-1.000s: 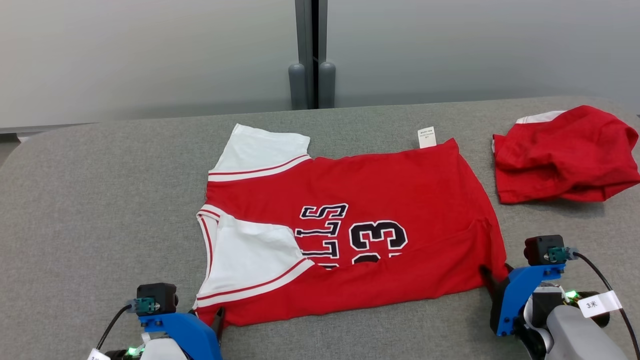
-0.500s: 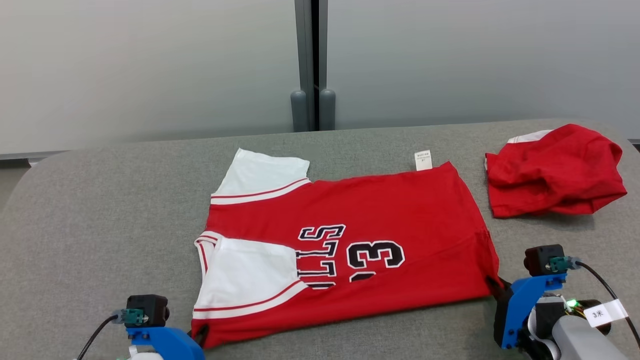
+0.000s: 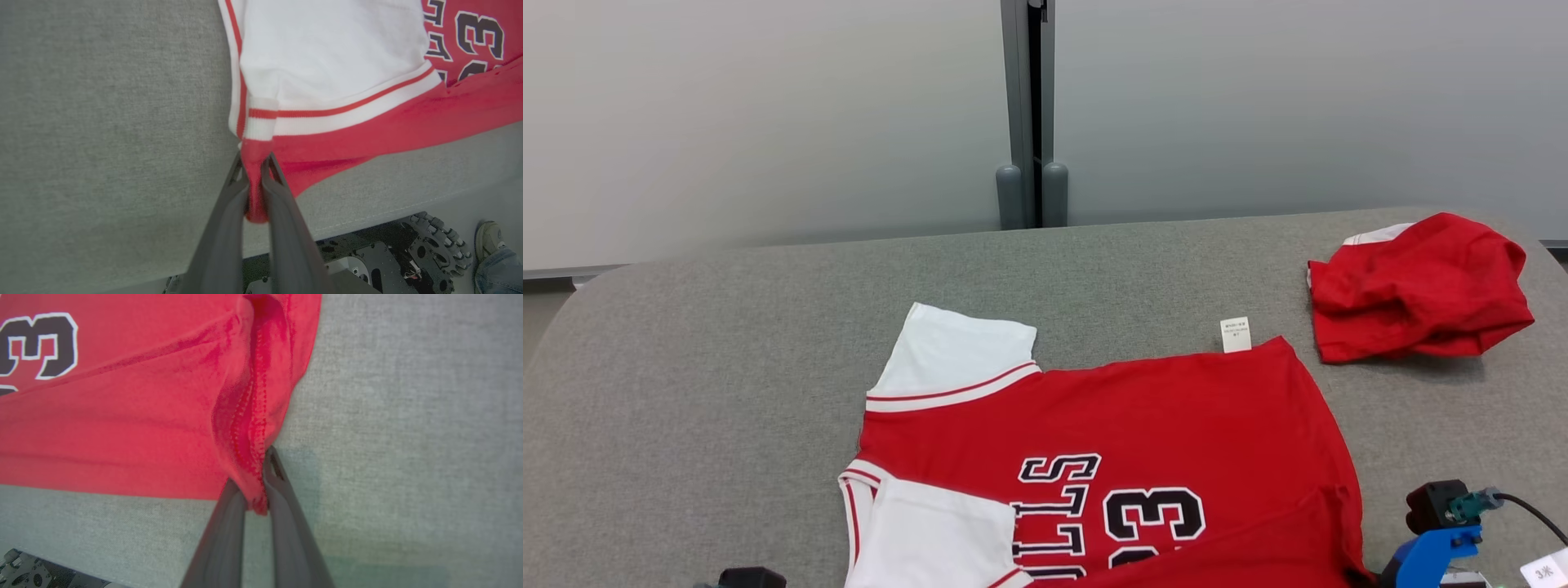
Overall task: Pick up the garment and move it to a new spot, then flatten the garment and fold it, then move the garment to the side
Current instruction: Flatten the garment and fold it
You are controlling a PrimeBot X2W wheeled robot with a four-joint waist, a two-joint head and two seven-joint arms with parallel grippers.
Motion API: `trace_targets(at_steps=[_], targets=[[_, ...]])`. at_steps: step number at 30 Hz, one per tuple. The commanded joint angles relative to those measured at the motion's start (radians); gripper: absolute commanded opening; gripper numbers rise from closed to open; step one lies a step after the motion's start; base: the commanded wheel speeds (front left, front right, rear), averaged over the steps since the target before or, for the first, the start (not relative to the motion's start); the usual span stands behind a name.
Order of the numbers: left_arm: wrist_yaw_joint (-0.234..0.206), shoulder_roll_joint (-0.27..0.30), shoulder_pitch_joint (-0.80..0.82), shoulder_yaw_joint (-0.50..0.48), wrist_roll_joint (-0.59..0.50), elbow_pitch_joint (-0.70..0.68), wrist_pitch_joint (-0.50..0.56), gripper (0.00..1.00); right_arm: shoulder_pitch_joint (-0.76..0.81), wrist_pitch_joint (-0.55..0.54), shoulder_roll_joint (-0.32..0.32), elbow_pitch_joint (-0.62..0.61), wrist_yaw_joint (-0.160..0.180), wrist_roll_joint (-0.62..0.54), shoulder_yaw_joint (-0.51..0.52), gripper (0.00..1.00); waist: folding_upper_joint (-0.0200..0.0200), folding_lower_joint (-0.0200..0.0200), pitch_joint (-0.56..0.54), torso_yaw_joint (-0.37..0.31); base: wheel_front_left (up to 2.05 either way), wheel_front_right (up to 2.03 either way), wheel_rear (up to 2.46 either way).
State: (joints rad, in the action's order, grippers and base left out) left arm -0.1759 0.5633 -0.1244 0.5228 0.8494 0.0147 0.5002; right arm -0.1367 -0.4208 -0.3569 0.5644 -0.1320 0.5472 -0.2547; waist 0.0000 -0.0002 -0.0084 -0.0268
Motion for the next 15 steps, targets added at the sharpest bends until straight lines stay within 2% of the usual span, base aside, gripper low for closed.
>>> trace_targets(at_steps=[1,4,5,6,10,15], targets=[[-0.013,0.017,-0.021,-0.011,0.010,-0.013,0.011,0.00,0.058,-0.042,-0.006,-0.021,0.002,-0.010,0.022,0.00,0.0000,0.0002,-0.001,-0.002,0.00,0.00,0.00],[-0.022,0.023,-0.050,-0.010,0.027,-0.038,0.029,0.00,0.119,-0.110,0.018,-0.102,0.002,-0.036,0.080,0.00,0.0000,0.0002,0.000,-0.008,0.00,0.00,0.00],[-0.024,0.025,-0.056,-0.006,0.029,-0.041,0.035,1.00,0.136,-0.134,0.031,-0.126,0.002,-0.048,0.098,0.42,0.0000,0.0002,0.000,-0.010,0.00,0.00,0.00],[-0.025,0.026,-0.058,-0.002,0.030,-0.044,0.042,1.00,0.150,-0.155,0.044,-0.153,0.002,-0.062,0.114,1.00,0.0000,0.0002,0.000,-0.011,0.00,0.00,0.00],[-0.025,0.030,-0.040,-0.005,0.026,-0.046,0.044,1.00,0.178,-0.201,0.081,-0.263,0.002,-0.103,0.171,1.00,0.0000,0.0002,0.003,-0.015,0.00,0.00,0.00],[-0.008,0.036,0.007,-0.044,0.013,-0.072,-0.015,1.00,0.200,-0.218,0.103,-0.399,0.001,-0.133,0.240,1.00,0.0000,0.0002,0.013,-0.022,0.00,0.00,0.00]])
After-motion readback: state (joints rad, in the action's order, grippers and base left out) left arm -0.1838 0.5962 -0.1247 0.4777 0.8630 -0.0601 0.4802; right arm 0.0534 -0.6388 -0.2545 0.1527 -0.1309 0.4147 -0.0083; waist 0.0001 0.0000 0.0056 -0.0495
